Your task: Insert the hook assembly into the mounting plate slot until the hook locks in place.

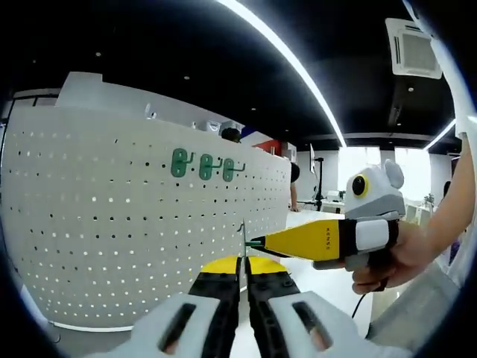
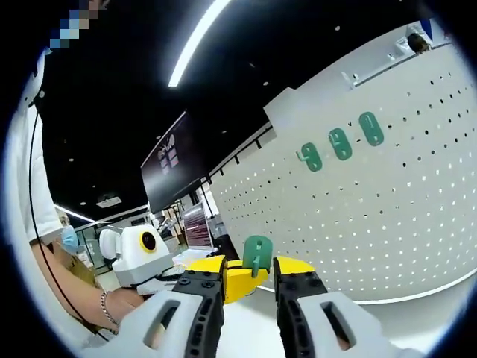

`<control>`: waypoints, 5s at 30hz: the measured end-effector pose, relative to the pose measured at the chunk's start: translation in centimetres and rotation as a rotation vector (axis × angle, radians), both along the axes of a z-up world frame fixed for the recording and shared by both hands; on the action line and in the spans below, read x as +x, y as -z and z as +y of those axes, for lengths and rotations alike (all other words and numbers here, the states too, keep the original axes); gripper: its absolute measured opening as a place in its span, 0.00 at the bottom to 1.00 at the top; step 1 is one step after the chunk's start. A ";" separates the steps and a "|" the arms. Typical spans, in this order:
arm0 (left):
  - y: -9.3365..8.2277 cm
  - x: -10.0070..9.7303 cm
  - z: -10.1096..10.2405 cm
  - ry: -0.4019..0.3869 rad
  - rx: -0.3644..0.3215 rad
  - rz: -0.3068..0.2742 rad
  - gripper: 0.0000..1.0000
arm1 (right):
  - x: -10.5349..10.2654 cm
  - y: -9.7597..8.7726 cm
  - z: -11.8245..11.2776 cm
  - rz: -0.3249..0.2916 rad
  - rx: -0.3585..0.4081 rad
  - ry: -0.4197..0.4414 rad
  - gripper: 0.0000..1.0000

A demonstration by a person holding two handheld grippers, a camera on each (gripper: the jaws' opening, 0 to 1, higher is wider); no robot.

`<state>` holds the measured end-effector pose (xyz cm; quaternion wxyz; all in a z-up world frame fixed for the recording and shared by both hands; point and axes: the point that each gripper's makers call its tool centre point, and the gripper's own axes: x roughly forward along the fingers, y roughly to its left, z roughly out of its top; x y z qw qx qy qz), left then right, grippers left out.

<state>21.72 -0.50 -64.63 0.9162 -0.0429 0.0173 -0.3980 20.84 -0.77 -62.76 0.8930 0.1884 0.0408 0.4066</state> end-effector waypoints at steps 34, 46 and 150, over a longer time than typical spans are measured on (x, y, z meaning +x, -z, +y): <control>-0.3 -0.1 0.0 -0.012 -0.001 -0.011 0.01 | 0.5 0.3 0.1 0.030 -0.010 0.038 0.01; -0.3 -0.1 -0.1 -0.010 0.002 -0.017 0.02 | 0.5 0.2 0.0 0.019 -0.033 0.056 0.00; 6.6 -1.1 3.2 -0.060 0.153 0.188 0.90 | 9.3 -4.1 -12.4 -0.049 -0.279 0.321 0.00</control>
